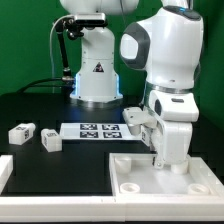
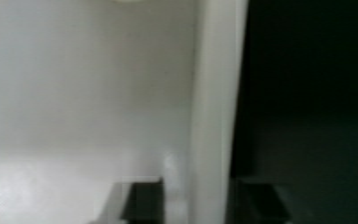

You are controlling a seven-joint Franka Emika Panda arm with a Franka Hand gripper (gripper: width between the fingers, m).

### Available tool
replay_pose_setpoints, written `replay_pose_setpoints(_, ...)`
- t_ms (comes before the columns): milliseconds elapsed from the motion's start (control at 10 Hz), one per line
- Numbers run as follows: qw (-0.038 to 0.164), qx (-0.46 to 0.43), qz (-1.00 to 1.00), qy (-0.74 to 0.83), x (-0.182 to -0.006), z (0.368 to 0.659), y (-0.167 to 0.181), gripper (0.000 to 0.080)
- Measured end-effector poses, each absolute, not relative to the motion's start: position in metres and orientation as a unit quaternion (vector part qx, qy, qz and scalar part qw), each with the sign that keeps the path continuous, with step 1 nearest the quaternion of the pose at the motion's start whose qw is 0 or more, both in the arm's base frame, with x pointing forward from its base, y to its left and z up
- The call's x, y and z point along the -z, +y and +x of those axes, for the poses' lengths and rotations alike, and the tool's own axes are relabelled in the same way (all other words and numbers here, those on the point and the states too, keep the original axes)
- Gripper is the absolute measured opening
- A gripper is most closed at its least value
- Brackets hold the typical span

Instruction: Assemble square table

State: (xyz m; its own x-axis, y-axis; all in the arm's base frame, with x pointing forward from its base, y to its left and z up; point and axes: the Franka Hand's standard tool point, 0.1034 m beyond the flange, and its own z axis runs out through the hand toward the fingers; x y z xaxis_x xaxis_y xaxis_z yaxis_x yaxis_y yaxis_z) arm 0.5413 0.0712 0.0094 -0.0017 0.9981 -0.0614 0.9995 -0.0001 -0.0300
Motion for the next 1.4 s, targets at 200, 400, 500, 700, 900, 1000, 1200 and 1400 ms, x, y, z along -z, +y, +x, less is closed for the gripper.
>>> replay_pose_setpoints(200,0.011,0.032,0.706,0.707,-0.009,0.541,0.071,0.0438)
replay_pose_setpoints(400,0.011,0.032,0.706,0.707,-0.009,0.541,0.071,0.0632)
replay_pose_setpoints(500,0.011,0.032,0.706,0.707,-0.009,0.541,0.071,0.0632)
replay_pose_setpoints(700,0.011,0.032,0.706,0.707,-0.009,0.541,0.071,0.0646)
replay_pose_setpoints(900,0.011,0.033,0.706,0.707,-0.009,0.541,0.071,0.0649)
replay_pose_setpoints(1000,0.011,0.032,0.707,0.707,-0.01,0.541,0.071,0.0649)
replay_pose_setpoints(1200,0.026,0.011,0.771,0.637,-0.033,0.524,0.071,0.0649)
replay_pose_setpoints(1400,0.032,0.017,0.828,0.559,-0.052,0.515,0.088,0.0649)
